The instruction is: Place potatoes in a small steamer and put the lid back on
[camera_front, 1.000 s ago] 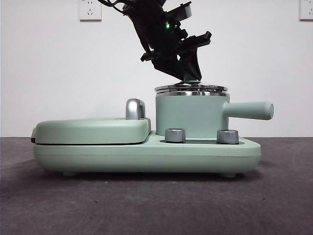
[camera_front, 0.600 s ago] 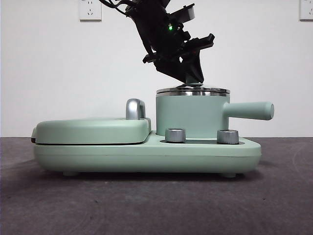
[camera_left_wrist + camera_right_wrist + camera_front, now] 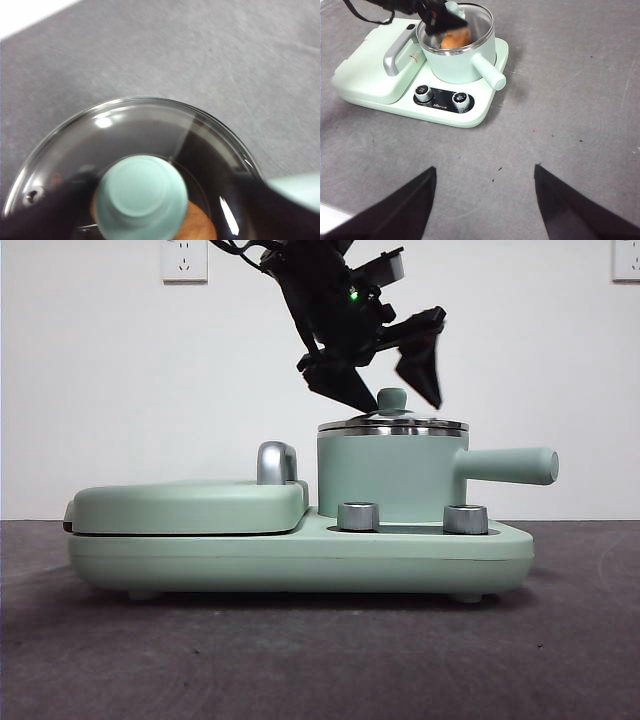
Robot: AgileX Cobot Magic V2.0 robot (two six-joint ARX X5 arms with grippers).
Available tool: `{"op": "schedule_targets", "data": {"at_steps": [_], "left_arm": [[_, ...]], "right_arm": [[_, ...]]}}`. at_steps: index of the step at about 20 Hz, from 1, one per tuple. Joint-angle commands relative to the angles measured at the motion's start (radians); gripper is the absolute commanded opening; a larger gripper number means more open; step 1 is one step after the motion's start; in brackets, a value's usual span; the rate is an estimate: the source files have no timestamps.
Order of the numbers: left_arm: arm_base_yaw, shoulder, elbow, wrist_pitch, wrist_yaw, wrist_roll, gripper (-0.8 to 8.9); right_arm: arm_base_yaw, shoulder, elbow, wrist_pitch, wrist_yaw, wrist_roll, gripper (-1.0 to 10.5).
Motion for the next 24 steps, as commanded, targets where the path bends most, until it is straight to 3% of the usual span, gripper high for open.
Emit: {"op": "schedule_targets", "data": {"at_steps": [1,5,8,10,17,20,24], "left_arm": [[-0.005,-0.021,0.017,-0.010,-0.002,-0.018,5.57],[-0.006,-0.163,0.017,-0.166,-0.002,-0.018,5.56],[-0.006,-0.297,0.017,-0.363,0.009,-0.045,5.54],[-0.006,-0.381,0.017,-0.435,0.060,-0.066,5.54],[-0.012,-0.617,0.012,-0.713,0.060,-0.056,5.54],[-0.020,-0.726,-0.092,-0.718,0.078,-0.082,5.54],[-0.036,-0.947,-0.373,-0.617,0.085,-0.158,5.54]], "right_arm": [[0.005,0.000,0.009,-0.081,0.000,0.011,3.1],[0.005,0.000,0.009,-0.081,-0.001,0.014,3.1],[0.005,0.001,0.009,-0.081,-0.006,0.022,3.1],[0.005,0.002,0.009,-0.081,-0.030,0.023,3.1],[0.005,0.004,0.009,-0.081,-0.087,0.028,3.1],[0.005,0.016,0.009,-0.070,-0.127,0.027,3.1],[0.005,0.021,0.008,0.212,-0.270,0.027,3.1]]}}
